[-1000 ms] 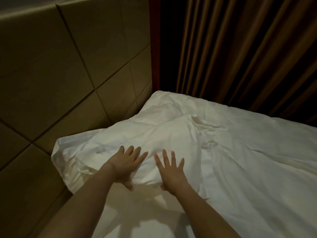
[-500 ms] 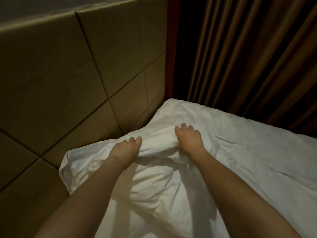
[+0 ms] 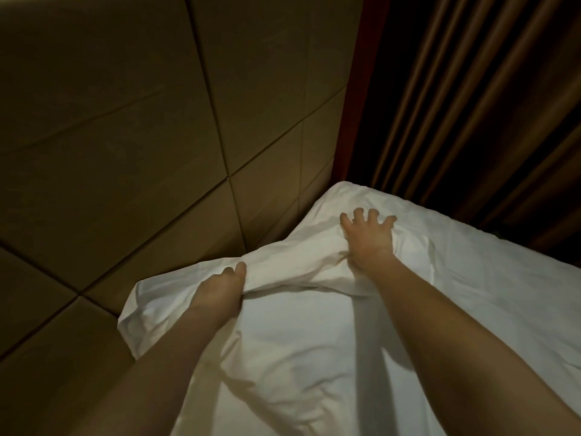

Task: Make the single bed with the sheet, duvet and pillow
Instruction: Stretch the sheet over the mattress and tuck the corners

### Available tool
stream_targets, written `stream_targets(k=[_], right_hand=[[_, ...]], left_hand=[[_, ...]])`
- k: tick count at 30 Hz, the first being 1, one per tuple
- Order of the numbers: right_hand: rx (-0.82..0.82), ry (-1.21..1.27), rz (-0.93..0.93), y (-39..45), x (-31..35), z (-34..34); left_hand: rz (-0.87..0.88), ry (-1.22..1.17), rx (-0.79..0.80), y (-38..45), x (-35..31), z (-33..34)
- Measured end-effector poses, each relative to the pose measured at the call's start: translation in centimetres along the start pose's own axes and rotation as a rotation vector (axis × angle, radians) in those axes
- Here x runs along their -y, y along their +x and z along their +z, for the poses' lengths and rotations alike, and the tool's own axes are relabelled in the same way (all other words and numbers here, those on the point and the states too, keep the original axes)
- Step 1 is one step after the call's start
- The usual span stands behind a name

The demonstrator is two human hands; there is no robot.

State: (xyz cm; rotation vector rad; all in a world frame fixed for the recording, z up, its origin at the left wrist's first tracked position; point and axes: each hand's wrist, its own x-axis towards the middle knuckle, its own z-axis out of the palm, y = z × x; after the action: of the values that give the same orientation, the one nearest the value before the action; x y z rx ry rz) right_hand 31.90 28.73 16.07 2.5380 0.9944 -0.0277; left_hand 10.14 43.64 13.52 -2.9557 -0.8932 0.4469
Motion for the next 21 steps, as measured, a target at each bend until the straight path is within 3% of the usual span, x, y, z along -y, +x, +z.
stream_targets(k=[4, 8, 11, 13, 17, 19, 21], right_hand=[[0.053, 0.067, -0.043, 0.3, -0.1, 0.5], [-0.077, 0.203, -0.275, 0.0, -0.2, 1.2], [-0.022, 0.323, -0.385, -0.4, -0.7, 1.8], [0.118, 0.325, -0.373, -0.5, -1.2, 2.1], [0.395, 0.051, -0.249, -0.7, -3.3, 2.9], [0.409, -0.024, -0.146, -0.7, -4.3, 3.2], [0.298, -0.017, -0.090, -0.2, -4.9, 2.6]], left_hand=[[-0.042, 0.046, -0.052, 0.6, -0.3, 0.9], [-0.087, 0.004, -0.080, 0.9, -0.4, 1.7], [-0.090, 0.003, -0.072, 0.9, -0.5, 1.4], [-0.093, 0.023, -0.076, 1.1, -0.4, 1.0], [-0.081, 0.085, -0.093, 1.2, -0.7, 0.3], [-0.070, 0.080, -0.102, 1.3, -0.9, 0.0], [-0.061, 0.080, -0.111, 1.3, -1.2, -0.4]])
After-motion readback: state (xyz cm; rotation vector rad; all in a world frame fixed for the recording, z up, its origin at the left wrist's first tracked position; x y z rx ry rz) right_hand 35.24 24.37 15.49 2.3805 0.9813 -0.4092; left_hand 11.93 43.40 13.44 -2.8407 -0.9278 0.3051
